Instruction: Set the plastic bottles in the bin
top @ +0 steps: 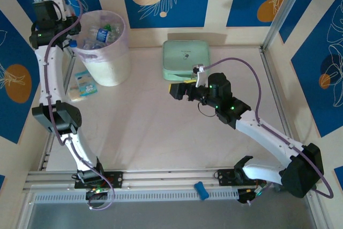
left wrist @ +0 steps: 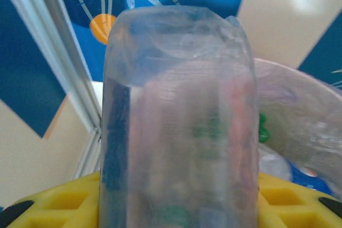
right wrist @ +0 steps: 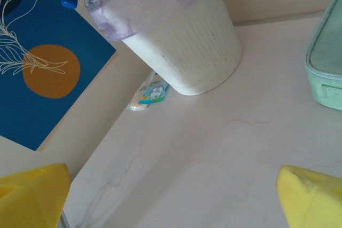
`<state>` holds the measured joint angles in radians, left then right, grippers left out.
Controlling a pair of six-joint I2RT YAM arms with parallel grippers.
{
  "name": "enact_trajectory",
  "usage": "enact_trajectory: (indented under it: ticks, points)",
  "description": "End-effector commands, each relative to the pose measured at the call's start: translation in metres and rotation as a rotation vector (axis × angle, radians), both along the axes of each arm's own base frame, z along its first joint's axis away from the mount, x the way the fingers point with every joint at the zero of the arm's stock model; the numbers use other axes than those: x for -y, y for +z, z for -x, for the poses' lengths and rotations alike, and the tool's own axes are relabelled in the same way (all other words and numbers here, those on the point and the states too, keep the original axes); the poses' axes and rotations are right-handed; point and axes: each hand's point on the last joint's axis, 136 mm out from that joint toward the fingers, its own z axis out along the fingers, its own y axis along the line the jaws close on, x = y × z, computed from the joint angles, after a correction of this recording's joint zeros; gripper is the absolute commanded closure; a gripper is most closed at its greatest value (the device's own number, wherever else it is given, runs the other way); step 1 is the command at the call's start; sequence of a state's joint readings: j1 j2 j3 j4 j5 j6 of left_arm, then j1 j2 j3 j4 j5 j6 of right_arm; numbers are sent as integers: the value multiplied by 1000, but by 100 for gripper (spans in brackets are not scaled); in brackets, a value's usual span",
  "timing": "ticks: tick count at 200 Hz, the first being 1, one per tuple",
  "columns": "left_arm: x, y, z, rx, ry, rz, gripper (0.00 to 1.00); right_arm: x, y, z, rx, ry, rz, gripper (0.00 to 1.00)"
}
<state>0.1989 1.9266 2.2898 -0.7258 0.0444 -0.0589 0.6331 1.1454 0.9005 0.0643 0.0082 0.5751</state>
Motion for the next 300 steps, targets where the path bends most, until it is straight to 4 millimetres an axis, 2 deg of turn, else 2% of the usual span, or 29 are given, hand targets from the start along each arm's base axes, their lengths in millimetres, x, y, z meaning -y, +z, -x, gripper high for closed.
enact_trajectory:
  ticks: [1,31,85,114,134,138,151,162,166,180,207,236,256,279,295,300]
  points:
    - [-1,18,-5,67,-18,5,61,4,-10,2,-9,-16,29,1]
    - [-2,11,-19,82,-35,13,62,9,-20,4,-34,-39,43,1]
    - [2,-28,-48,42,-79,70,62,25,-21,9,-39,-95,64,1]
    - [8,-42,-52,13,-105,93,56,28,-20,8,-39,-114,61,1]
    - [10,-47,-53,1,-112,106,44,27,-18,6,-36,-112,54,1]
    - [10,-46,-52,1,-110,107,39,26,-17,6,-37,-110,52,1]
    - [10,-42,-50,5,-103,108,14,24,-17,6,-38,-102,51,1]
    - [10,-33,-47,19,-100,106,4,23,-16,7,-35,-97,50,1]
    - [10,-28,-45,27,-98,106,0,23,-17,7,-35,-97,51,1]
    - [13,-12,-39,58,-103,113,0,23,-18,7,-35,-100,51,1]
    - [22,32,-20,147,-120,141,0,27,-22,4,-35,-126,51,1]
    - [39,76,12,220,-153,168,0,38,-29,-2,-40,-163,69,1]
    - [55,91,37,255,-181,173,0,56,-41,-12,-61,-215,111,1]
    - [78,82,68,289,-208,167,0,92,-58,-28,-69,-312,187,1]
    - [90,65,93,308,-209,177,0,127,-69,-43,-73,-427,255,1]
    - [94,52,99,301,-211,189,0,139,-72,-48,-69,-463,279,1]
